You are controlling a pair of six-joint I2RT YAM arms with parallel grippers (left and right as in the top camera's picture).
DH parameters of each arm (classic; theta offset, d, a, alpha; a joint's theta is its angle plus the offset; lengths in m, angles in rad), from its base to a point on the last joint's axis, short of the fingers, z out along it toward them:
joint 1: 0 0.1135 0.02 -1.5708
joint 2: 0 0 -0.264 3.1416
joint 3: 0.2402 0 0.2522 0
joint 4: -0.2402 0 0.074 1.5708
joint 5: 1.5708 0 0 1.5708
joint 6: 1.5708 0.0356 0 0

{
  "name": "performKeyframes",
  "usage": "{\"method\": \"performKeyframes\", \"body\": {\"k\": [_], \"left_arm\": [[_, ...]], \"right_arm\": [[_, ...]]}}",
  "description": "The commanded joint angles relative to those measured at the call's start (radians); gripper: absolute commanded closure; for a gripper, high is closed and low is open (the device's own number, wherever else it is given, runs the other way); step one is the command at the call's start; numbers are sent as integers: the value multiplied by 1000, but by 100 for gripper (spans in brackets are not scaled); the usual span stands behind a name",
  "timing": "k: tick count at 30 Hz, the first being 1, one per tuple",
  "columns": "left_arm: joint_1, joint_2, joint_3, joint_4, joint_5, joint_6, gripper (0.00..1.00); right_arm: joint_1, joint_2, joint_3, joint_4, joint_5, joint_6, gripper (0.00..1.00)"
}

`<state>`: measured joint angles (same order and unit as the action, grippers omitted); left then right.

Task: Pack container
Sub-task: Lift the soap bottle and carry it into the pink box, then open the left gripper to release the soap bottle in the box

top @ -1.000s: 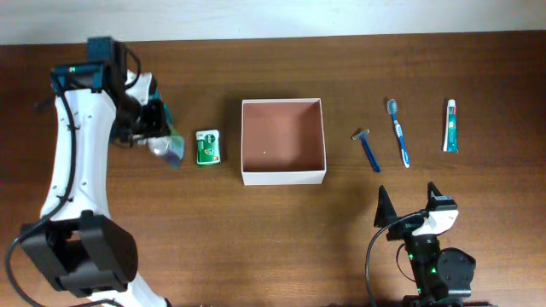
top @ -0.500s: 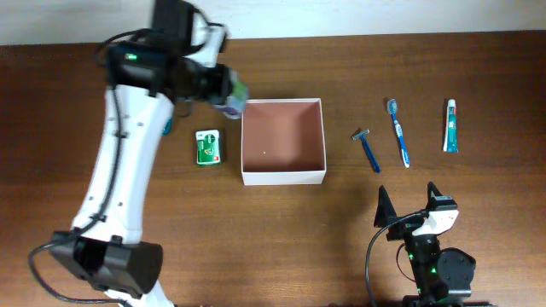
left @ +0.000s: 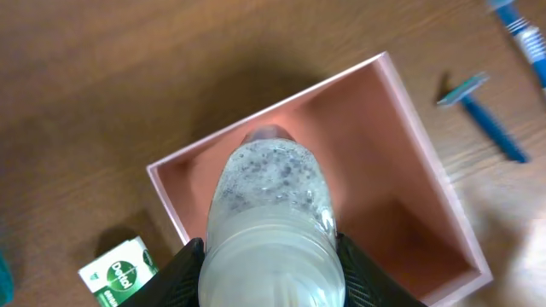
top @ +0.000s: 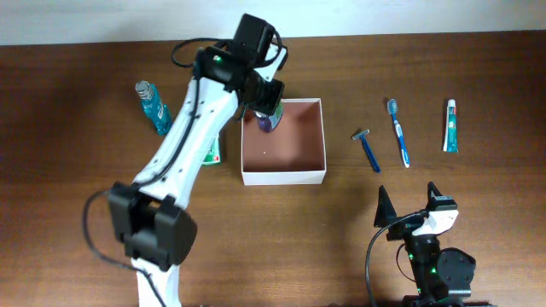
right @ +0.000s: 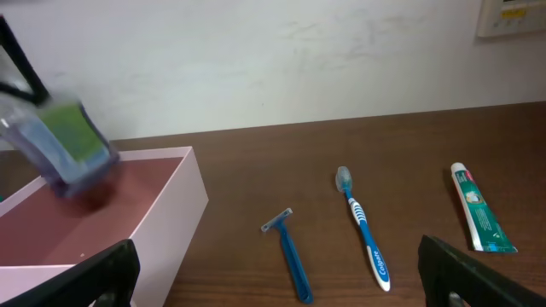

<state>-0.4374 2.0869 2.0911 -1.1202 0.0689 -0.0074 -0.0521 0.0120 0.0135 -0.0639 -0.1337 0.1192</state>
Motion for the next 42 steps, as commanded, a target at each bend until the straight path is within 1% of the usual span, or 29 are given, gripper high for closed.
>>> {"method": "performKeyframes", "body": {"k": [1,10,14,22,23,24,26,30,34,42], "left_arm": [[3,32,30,9,-13,-38,89],[3,56,30,-45,-15,-64,88],[6,56,29,-64,-93,-166,88],[9,56,29,-65,-96,-278,88],[9,56,29,-62,-96,-281,87],[9,56,29,-61,-96,-281,82],[9,56,29,-61,-96,-280,78],[9,56,29,-61,-110,-281,78],[11,56,29,-62,-195,-280,78],[26,56,29,-61,-201,-271,77]], "right_arm": [[-8,-8,-8,0,-13,-7,1],[-8,-8,-8,0,-13,-7,1],[-8,-8,-8,0,-13,-7,1],[-8,-8,-8,0,-13,-7,1],[-8,-8,-8,0,-13,-7,1],[-8,-8,-8,0,-13,-7,1],[-8,-8,-8,0,-13,-7,1],[-8,-8,-8,0,-13,-7,1],[-8,-8,-8,0,-13,-7,1],[-8,-8,-8,0,-13,-7,1]]}}
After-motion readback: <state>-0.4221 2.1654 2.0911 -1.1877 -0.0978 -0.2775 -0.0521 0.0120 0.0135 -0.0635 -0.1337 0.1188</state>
